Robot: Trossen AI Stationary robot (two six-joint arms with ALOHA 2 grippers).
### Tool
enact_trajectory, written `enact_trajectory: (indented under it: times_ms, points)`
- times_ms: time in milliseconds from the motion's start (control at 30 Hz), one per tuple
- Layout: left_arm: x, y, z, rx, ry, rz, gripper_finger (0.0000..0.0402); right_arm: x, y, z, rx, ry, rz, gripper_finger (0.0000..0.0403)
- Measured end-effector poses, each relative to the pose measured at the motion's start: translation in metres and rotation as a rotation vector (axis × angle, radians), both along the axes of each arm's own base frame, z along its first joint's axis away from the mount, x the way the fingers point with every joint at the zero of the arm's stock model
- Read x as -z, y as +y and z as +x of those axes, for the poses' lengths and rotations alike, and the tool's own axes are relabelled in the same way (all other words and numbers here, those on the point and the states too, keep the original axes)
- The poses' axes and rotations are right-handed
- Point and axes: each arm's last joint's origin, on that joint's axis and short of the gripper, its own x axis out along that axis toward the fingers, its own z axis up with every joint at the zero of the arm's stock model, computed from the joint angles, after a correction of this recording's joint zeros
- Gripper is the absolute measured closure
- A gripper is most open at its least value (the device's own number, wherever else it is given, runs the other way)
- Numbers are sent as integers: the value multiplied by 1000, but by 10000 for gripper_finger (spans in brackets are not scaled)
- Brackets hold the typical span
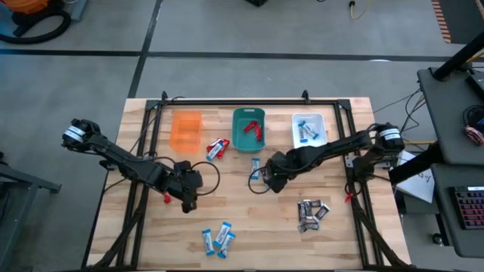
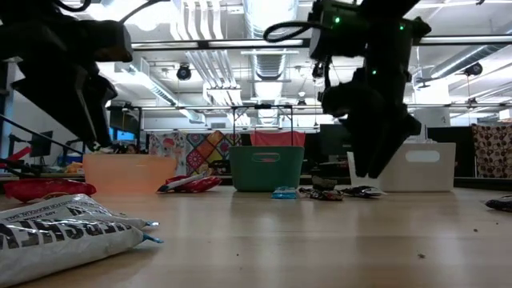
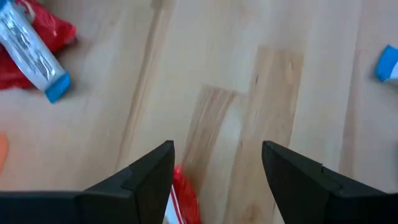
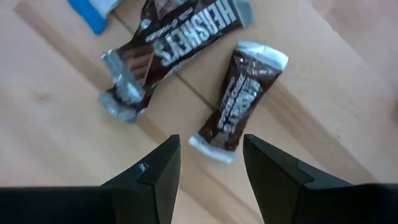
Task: Organize candy in baskets
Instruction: Put the black chocolate bar into the orange bin
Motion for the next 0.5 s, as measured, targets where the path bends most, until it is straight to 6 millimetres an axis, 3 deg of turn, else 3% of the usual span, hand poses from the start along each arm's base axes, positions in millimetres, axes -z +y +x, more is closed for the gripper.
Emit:
enact_trajectory:
  times_ms: [233, 500]
  points:
    - [-1, 1, 2, -12, -27, 25, 177, 20, 0, 6, 16, 48, -24, 255]
    - [-7, -3, 12, 59, -145, 46, 177, 28, 0, 8, 9, 70, -41, 325]
